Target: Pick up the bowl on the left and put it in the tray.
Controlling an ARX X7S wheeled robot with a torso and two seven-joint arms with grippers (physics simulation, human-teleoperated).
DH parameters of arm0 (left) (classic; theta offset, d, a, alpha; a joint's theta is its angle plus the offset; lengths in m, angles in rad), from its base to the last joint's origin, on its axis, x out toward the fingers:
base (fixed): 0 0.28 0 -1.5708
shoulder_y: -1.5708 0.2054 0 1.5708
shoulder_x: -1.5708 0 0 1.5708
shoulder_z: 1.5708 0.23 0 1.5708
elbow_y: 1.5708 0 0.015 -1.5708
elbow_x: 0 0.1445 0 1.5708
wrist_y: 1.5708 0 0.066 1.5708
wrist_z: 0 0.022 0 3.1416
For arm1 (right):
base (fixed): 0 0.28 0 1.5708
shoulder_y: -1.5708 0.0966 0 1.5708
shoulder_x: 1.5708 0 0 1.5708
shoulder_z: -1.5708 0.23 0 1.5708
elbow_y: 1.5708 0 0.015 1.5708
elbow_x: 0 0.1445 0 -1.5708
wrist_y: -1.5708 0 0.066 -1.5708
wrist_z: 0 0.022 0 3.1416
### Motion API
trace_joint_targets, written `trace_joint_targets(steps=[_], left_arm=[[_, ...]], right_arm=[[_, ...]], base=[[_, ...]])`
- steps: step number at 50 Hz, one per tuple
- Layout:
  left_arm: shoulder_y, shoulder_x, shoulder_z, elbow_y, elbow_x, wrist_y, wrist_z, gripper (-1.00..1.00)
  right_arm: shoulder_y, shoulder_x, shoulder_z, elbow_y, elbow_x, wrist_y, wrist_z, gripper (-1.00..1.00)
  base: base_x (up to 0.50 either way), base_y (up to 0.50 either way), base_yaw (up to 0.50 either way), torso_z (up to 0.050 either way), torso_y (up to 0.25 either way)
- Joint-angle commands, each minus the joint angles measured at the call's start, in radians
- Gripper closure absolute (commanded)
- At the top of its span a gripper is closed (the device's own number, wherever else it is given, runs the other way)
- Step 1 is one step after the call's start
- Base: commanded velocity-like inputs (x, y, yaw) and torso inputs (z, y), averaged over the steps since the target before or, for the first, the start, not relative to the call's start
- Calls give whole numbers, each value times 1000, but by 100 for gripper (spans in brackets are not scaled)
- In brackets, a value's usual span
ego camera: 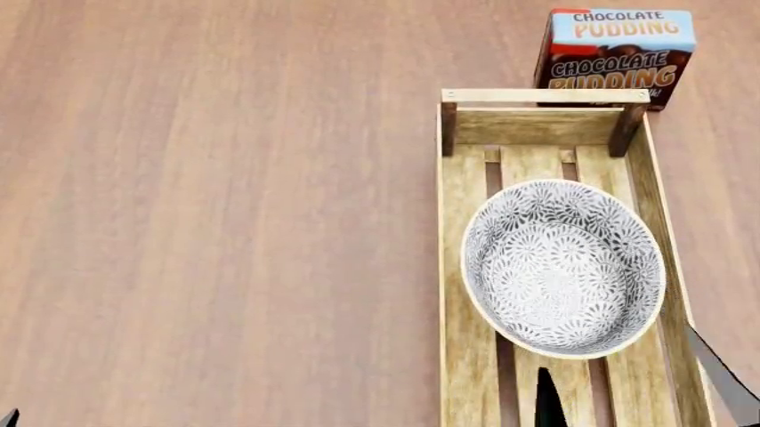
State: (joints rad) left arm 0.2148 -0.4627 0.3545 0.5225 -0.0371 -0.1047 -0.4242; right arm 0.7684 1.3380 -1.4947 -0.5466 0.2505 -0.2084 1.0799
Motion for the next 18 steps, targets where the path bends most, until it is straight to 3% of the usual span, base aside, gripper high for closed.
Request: trace_joint_targets(steps=[1,4,7,10,11,12,14,18], left_arm=[[-9,34,-75,-177,-58,153,21,-100],[-21,41,-83,-250,-75,198,29,-100],[-35,52,-89,-364,-11,312,-1,-100],[-57,62,-85,-448,-45,352,24,-100],[-67,67,-73,-505,-12,403,23,-100],[-72,70,-67,-534,19,432,12,-100],[-82,78,-55,-598,55,503,0,-100],[-143,106,-23,-771,-7,586,69,-100]], right_arm=[[-246,-189,-64,357,-172,-617,327,-100],[-301,-351,-72,622,-126,-836,311,-100],[-751,-602,378,764,131,-839,-139,-100],[-895,-795,828,893,272,-838,-589,-100],[-893,-816,869,915,380,-834,-739,-100],[-899,-842,903,936,368,-835,-889,-100],[-916,-889,975,963,273,-836,-977,-100],[-892,-994,1012,1104,394,-832,-1198,-100]], base=[[0,0,0,0,0],[0,0,0,0,0],[0,0,0,0,0],[0,0,0,0,0],[0,0,0,0,0],[0,0,0,0,0],[0,0,0,0,0],[0,0,0,0,0]])
